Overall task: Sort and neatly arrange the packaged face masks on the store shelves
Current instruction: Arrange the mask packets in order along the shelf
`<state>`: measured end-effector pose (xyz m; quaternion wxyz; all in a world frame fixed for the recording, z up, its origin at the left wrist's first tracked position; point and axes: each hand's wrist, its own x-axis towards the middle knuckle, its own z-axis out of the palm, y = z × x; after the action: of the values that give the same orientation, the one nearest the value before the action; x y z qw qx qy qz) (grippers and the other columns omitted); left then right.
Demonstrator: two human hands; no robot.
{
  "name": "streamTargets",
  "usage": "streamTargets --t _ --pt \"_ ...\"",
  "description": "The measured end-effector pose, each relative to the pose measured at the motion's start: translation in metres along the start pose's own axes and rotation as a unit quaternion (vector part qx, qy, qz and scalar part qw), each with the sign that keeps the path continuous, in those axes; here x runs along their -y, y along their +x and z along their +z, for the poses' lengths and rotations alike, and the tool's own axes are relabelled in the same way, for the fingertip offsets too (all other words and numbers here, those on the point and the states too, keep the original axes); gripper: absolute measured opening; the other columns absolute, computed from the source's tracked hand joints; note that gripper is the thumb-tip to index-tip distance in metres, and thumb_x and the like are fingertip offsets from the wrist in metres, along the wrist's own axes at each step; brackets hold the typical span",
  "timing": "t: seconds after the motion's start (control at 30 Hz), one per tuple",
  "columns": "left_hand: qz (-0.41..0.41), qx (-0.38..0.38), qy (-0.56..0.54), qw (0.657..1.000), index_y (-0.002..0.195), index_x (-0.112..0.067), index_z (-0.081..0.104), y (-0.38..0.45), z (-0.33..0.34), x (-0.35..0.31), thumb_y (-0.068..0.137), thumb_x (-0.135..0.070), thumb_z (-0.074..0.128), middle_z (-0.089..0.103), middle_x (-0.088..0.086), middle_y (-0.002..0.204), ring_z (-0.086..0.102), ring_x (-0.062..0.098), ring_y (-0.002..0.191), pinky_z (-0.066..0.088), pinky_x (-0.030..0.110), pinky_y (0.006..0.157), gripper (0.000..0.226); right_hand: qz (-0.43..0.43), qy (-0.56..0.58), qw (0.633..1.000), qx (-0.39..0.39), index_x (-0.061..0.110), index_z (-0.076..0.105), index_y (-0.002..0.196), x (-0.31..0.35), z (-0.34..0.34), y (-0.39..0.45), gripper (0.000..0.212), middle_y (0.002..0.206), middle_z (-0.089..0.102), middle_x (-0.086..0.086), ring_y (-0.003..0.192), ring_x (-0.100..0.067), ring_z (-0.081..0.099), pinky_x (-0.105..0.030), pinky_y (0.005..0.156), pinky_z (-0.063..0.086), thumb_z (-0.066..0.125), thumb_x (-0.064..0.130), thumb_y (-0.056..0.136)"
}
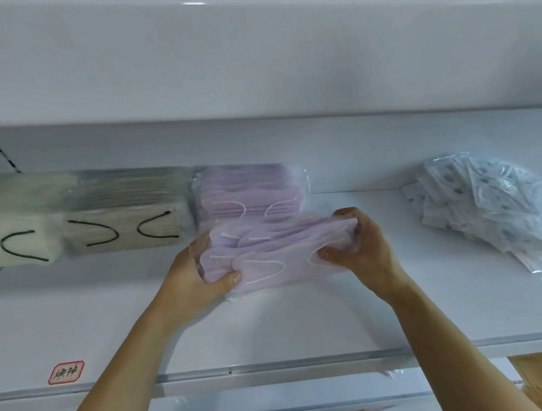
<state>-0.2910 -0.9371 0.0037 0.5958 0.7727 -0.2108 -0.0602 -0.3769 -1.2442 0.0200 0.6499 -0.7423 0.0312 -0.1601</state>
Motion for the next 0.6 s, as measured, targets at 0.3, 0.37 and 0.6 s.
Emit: streamTargets --t 0.3,0.37,0.6 --pt "0.011 0.007 -0.031 0.999 0.129 -0.035 0.064 -0.003 0.000 0.003 0.067 -0.024 0.089 0.073 -0.008 0.112 0.066 0.013 0.095 0.054 0.031 0.078 0.068 0.021 -0.047 0.999 0.015 0.033 0.059 0.119 -0.019 -0.004 0.000 0.061 0.110 0.073 -0.008 0.098 -0.028 0.071 -0.052 0.086 0.057 0.086 0.011 0.068" --pt "0.006 -0.011 -0.055 0.998 0.132 -0.035 0.059 -0.002 0.004 0.001 0.066 -0.016 0.089 0.068 -0.007 0.120 0.065 0.017 0.112 0.059 0.036 0.083 0.075 0.008 -0.063 0.998 0.007 0.037 0.056 0.123 -0.020 -0.001 0.000 0.065 0.114 0.071 -0.011 0.102 -0.032 0.070 -0.062 0.091 0.055 0.086 0.017 0.068" --pt "0.038 -0.073 -0.006 0.997 0.123 -0.024 0.058 0.007 -0.001 -0.016 0.067 -0.006 0.095 0.065 -0.036 0.103 0.061 -0.011 0.086 0.044 0.013 0.078 0.069 -0.054 -0.128 0.990 -0.008 0.034 0.046 0.134 0.004 -0.003 0.008 0.077 0.115 0.061 0.026 0.100 -0.010 0.063 -0.035 0.089 0.054 0.088 0.008 0.074"
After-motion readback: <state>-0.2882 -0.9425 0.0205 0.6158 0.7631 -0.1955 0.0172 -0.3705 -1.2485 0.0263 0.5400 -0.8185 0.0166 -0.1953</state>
